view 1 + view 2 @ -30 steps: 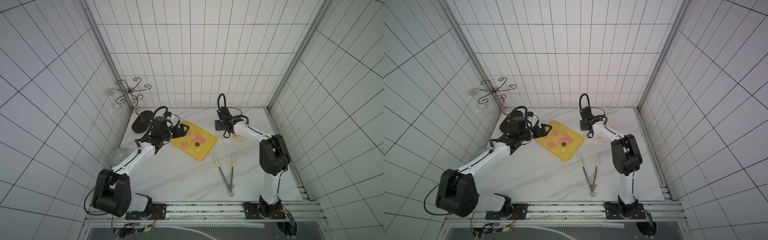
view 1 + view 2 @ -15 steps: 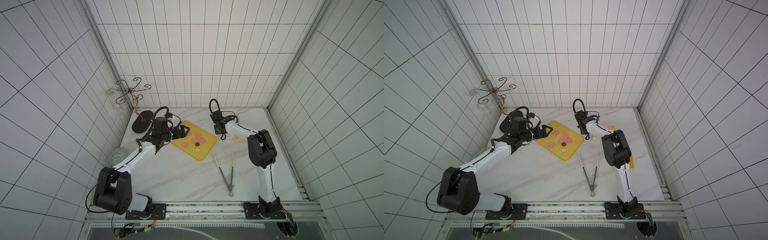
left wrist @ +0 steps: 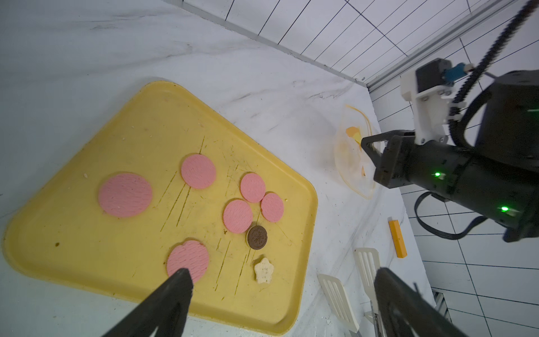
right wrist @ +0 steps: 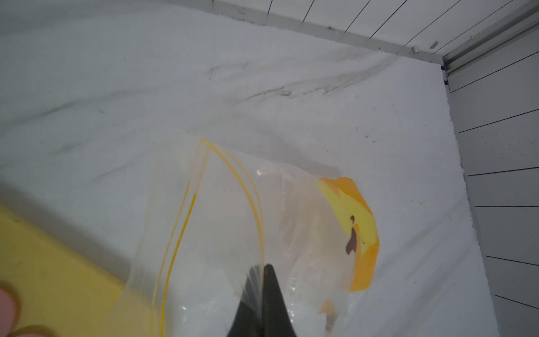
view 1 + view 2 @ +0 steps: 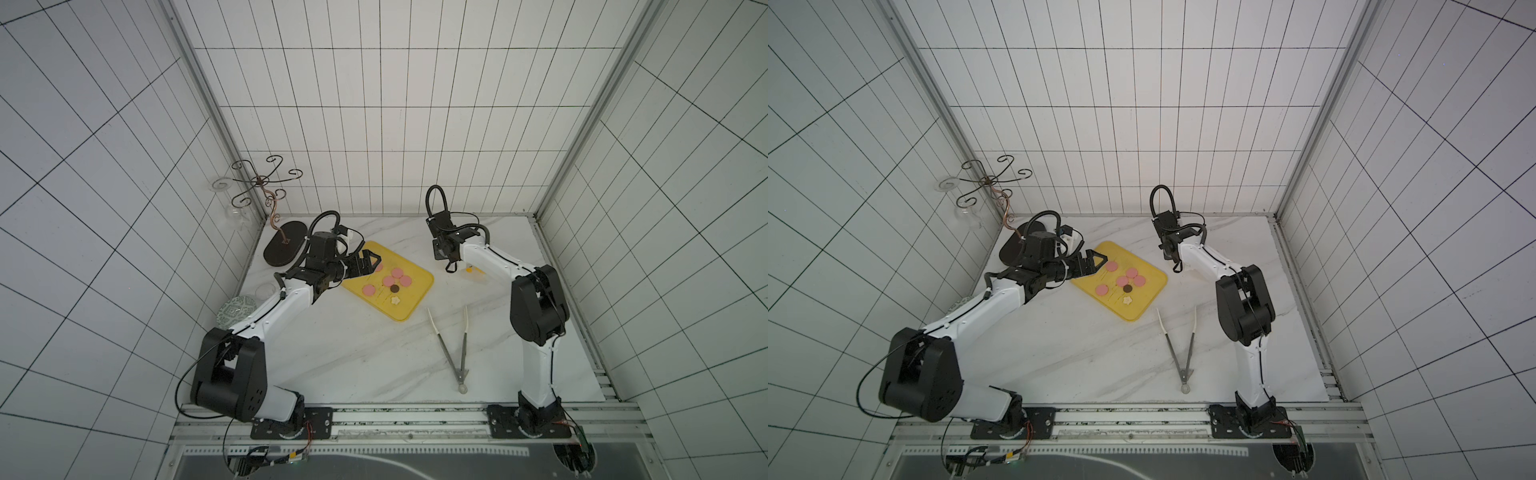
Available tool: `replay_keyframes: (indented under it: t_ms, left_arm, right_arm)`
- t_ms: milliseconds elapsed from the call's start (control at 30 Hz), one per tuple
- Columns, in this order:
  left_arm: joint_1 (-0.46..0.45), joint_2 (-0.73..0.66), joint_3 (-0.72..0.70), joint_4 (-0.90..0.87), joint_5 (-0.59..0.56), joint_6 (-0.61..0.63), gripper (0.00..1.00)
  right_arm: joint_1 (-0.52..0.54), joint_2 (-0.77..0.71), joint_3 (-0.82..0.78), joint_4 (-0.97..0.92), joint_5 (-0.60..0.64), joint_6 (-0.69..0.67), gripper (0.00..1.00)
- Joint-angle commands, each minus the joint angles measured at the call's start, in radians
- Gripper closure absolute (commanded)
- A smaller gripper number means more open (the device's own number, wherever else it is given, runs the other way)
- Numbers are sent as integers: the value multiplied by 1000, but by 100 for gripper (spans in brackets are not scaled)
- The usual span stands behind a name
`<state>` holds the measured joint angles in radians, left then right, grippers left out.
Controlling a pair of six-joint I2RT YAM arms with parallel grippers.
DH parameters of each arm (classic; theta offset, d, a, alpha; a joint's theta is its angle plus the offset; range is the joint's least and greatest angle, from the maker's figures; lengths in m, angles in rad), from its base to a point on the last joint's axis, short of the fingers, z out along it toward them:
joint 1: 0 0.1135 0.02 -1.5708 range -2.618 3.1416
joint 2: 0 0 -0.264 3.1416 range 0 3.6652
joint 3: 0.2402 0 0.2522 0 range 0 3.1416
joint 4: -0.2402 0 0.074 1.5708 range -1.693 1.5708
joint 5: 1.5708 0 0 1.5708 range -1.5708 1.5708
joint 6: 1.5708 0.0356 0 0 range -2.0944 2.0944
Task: Put the cookies into a resealable bag to prevent moisture
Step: Pick up the ziploc bag from the center of the board.
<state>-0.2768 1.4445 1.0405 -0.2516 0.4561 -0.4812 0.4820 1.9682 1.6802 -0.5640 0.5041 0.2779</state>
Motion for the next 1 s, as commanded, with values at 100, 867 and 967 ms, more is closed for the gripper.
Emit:
replay_keyframes:
  t_ms: [100, 867, 967]
  left_arm:
    - [-58, -44, 231, -196, -88, -11, 3]
    - [-295, 56, 580, -633, -517, 74, 41]
    - [-295, 66, 574, -627, -541, 90, 52]
  right_arm:
    - [18, -221, 11, 79, -232, 13, 100]
    - [306, -287, -2, 95, -327, 90, 100]
    - [311, -291, 1, 88, -323, 93, 100]
